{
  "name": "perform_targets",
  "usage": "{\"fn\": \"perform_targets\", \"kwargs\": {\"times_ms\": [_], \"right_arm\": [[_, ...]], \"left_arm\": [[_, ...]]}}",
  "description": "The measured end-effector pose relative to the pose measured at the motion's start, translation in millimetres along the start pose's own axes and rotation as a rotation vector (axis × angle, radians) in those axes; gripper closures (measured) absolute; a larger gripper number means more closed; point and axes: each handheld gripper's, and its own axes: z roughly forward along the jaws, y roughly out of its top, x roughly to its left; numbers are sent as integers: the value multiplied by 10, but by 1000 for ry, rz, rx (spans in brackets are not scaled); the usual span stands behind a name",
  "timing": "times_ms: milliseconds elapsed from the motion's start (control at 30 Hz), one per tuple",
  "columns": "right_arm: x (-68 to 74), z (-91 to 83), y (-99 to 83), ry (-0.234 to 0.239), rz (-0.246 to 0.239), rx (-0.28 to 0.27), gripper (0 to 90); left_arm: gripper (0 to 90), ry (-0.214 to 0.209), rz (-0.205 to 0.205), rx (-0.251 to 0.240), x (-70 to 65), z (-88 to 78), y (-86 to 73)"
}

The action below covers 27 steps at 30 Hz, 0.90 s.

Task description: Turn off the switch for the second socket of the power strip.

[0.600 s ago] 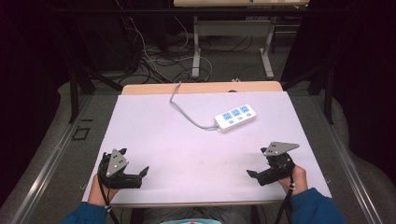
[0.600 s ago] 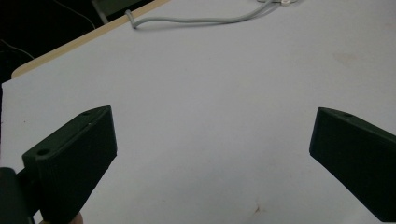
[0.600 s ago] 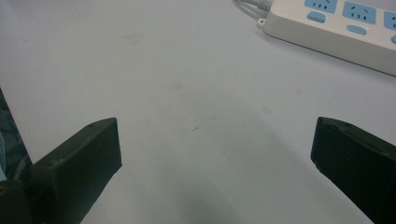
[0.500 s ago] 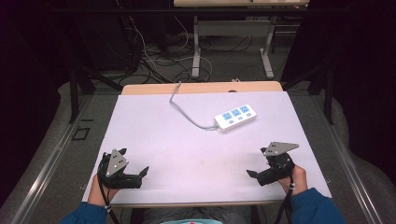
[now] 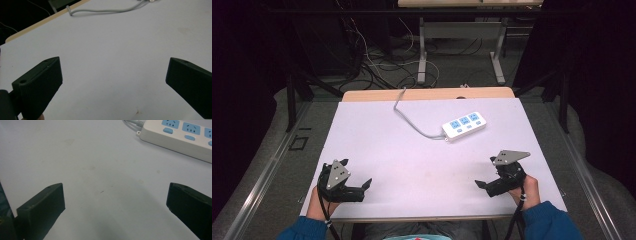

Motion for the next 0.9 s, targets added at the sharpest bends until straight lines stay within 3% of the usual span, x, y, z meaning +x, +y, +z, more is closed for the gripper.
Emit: {"fn": "perform_targets", "kwargs": {"times_ms": [300, 367, 900], "right_arm": [[-59, 97, 84, -1, -6, 19, 11], [-71, 114, 100, -10, -14, 16, 11], [-249, 247, 222, -28, 0, 27, 11]], "left_arm": [[5, 3, 1, 3, 10, 0, 0], [5, -6, -19, 3, -5, 6, -4], [4, 6, -5, 2, 8, 0, -4]]}}
